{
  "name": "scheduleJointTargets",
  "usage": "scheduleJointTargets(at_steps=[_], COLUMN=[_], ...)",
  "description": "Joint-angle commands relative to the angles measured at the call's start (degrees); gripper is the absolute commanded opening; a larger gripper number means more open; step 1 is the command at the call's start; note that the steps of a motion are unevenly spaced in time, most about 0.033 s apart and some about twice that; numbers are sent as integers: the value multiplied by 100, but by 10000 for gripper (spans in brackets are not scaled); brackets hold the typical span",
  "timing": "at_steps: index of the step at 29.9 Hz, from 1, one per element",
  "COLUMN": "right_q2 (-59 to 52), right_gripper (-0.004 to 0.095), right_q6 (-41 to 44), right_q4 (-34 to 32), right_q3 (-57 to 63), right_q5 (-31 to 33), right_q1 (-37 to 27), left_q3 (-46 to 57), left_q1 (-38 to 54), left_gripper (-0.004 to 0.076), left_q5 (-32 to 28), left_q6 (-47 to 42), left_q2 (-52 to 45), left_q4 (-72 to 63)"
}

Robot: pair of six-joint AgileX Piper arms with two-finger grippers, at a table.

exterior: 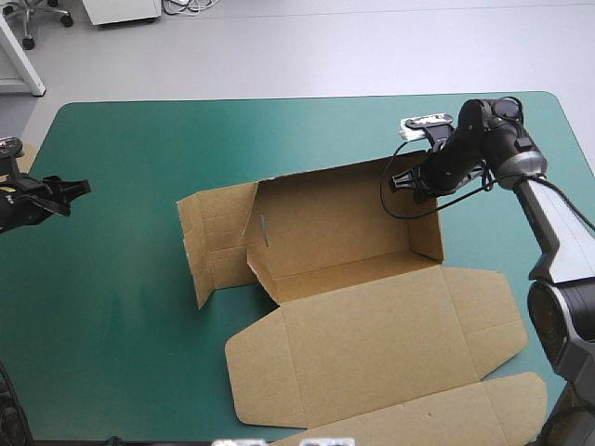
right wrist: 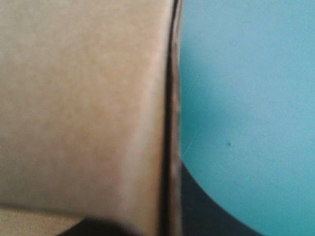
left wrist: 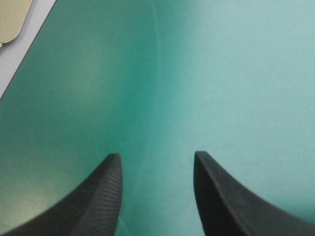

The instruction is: Fold the box

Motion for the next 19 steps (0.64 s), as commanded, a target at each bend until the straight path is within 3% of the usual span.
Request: scheduleJointTargets(at_steps=[1, 7, 9, 19], right_q2=[-204, -215, -215, -688], right_gripper=[77, 465, 525, 510], right_q6=[32, 39, 70, 84], right_q4=[158, 169, 169, -10], right_q3=[-156, -570, -784, -1146], right_q5=[-143, -294, -294, -188], right_q1=[-12, -12, -12, -12], left_q3=[-151, -151, -151, -151], left_q1=[0, 0, 0, 0], left_gripper=[330, 330, 330, 330], left_q5=[-245, -196, -196, -196], left_q6=[26, 149, 163, 270], left_q2=[-192, -192, -192, -192], left_q4=[-208, -332, -344, -426])
